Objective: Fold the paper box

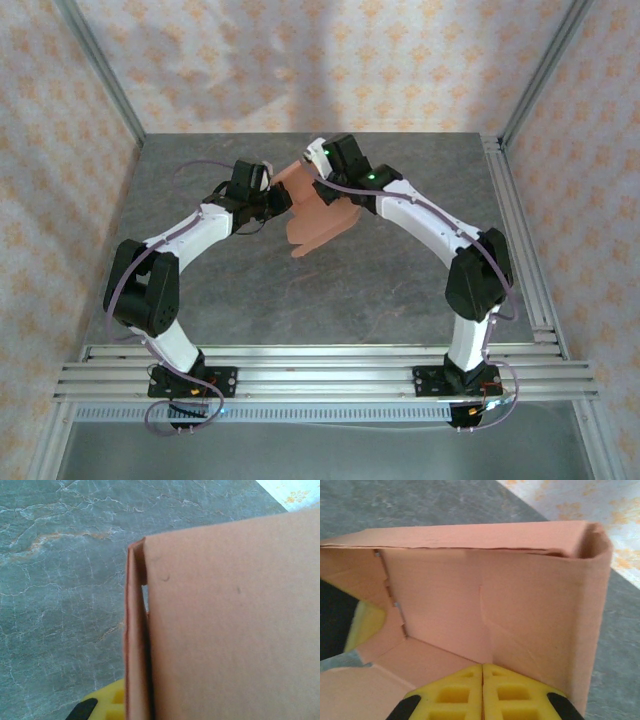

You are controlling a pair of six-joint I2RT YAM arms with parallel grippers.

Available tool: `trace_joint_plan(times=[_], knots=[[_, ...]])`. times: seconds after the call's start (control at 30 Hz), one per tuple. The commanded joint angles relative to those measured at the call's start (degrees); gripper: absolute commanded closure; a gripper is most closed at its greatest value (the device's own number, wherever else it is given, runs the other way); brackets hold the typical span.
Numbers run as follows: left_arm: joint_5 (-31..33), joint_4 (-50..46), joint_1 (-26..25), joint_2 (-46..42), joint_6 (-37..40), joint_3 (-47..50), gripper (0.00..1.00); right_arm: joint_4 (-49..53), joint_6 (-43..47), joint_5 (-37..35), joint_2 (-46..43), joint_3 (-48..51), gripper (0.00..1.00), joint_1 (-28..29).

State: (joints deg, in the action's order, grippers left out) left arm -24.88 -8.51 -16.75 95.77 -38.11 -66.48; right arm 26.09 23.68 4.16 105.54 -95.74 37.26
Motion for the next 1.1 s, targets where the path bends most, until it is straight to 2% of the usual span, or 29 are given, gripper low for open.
trace_joint_plan(times=[0.0, 0.2, 0.3, 0.53, 0.8, 0.93, 1.07], knots=[[-1.5, 0.8, -0.1, -0.4, 0.0, -1.0, 1.0, -4.0, 1.4, -7.5, 1.2, 0.9, 0.92, 0.7], [-1.7, 0.9, -0.2, -0.2, 0.0, -1.0, 1.0, -6.0, 2.7, -12.2, 2.4, 1.7, 0.96, 2.3], [-1.7, 0.8, -0.2, -0.2, 0.0, -1.1, 1.0, -5.4, 3.5, -12.3, 2.8, 1.7, 0.95, 3.1], [-1.5, 0.5, -0.2, -0.1, 0.1, -1.3, 1.0, -6.1, 0.8, -0.4, -2.7, 5.8, 0.82, 2.5], [-1.5, 0.5, -0.2, 0.1, 0.2, -1.3, 1.0, -7.7, -6.1, 15.0, -10.6, 9.1, 0.6, -2.9], [-1.6, 0.6, -0.2, 0.4, 0.2, -1.3, 1.0, -10.6, -9.4, 21.7, -14.9, 11.9, 0.55, -5.8], [-1.8, 1.0, -0.2, 0.5, 0.1, -1.2, 1.0, -12.2, -12.8, 22.7, -16.8, 12.7, 0.54, -8.9]])
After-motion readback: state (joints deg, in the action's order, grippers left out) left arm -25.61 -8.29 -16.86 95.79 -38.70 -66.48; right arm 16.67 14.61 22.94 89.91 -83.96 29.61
